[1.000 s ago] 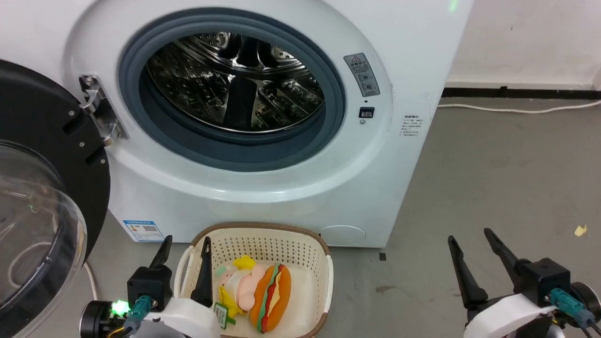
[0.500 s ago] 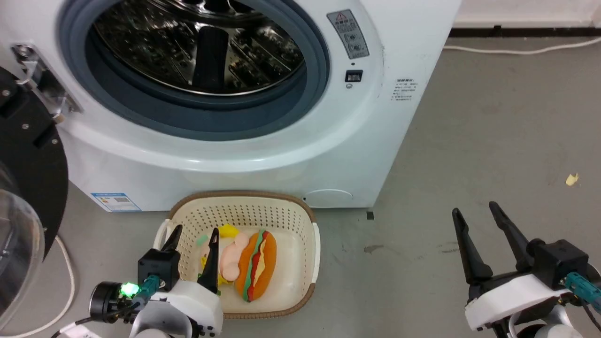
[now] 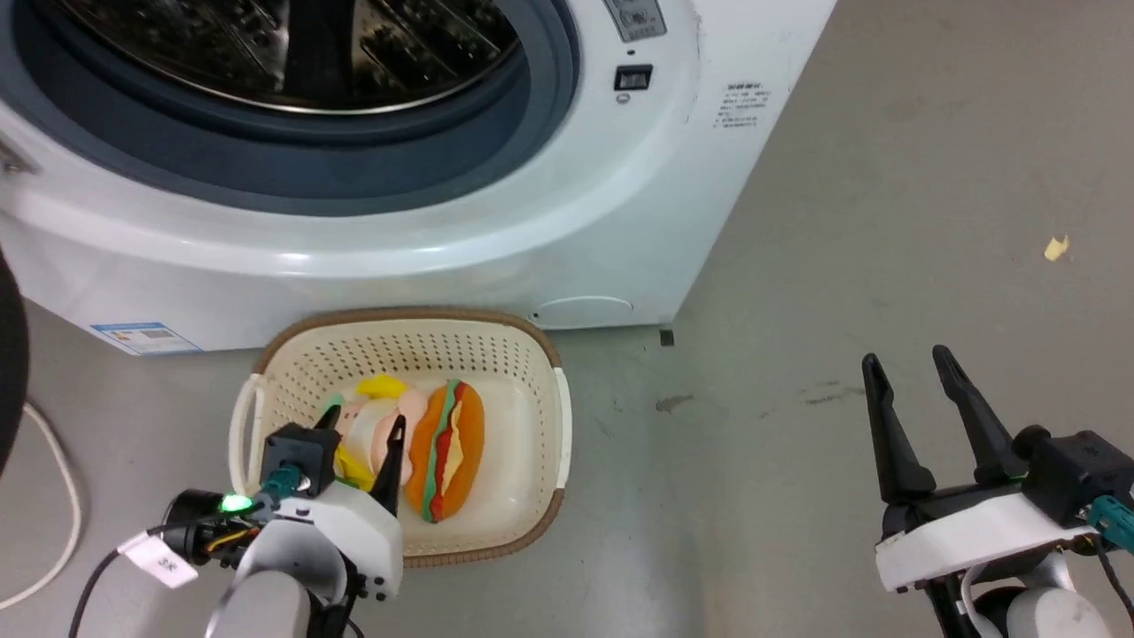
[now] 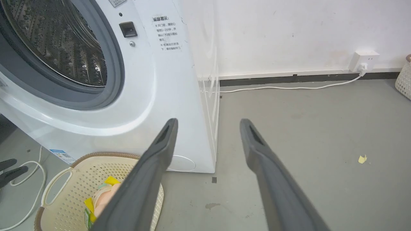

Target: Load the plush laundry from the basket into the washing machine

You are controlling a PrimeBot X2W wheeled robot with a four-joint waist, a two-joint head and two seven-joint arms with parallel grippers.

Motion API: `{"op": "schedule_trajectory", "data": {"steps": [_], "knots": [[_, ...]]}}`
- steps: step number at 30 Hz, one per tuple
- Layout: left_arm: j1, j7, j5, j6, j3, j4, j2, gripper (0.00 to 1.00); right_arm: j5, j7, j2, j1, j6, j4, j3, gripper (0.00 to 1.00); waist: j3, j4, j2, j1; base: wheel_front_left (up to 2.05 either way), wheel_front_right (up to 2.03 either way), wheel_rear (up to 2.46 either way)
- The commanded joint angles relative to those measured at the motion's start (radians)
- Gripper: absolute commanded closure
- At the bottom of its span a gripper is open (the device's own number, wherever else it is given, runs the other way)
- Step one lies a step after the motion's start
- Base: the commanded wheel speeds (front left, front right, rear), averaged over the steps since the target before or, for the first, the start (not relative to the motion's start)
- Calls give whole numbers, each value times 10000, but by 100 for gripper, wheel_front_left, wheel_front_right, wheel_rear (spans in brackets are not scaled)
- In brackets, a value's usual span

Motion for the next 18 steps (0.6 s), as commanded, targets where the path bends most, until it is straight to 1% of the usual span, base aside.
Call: {"op": "schedule_trajectory", "data": {"steps": [1, 18], "knots": [[-283, 50, -122, -53, -76, 208, 130, 0, 140, -92, 1, -204, -4, -74, 16, 0, 256, -165, 0, -1, 0, 0, 0], [-2004, 1182, -1112, -239, -1225, 1911, 1452, 0, 1158, -447, 2, -727, -5, -278, 193, 0, 2012, -896, 0, -1, 0, 0, 0]]}}
